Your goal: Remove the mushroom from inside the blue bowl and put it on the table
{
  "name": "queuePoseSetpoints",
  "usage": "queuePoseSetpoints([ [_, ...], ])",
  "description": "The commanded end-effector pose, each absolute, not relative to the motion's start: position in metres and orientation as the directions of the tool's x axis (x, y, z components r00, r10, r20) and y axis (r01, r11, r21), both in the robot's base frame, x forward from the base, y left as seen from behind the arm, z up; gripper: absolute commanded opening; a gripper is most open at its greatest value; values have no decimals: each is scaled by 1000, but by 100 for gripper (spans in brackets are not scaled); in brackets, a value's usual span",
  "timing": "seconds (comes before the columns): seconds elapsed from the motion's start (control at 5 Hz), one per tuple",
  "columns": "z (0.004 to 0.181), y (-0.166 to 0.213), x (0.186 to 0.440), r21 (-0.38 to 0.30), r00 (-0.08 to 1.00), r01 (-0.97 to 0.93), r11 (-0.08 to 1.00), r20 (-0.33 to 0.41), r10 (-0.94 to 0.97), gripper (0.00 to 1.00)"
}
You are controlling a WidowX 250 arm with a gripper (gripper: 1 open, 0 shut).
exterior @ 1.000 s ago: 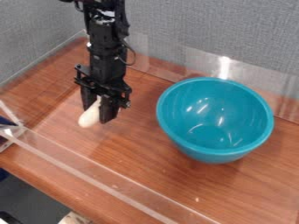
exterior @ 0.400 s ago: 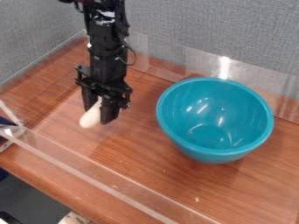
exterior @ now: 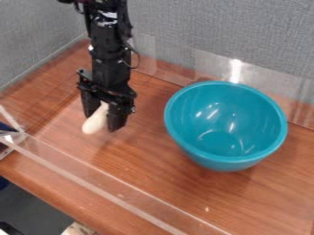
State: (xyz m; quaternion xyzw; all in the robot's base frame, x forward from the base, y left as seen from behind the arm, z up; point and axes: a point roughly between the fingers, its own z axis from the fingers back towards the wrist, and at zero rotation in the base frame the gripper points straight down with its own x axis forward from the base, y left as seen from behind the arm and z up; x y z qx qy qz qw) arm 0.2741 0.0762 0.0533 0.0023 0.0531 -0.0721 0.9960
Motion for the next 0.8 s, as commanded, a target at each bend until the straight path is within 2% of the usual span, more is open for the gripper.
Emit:
queuePoseSetpoints([
  [0.0,64,81,275,2,988,137,991,-73,-137,100],
  [0.6,86,87,274,-18,995,102,995,-15,-102,100],
])
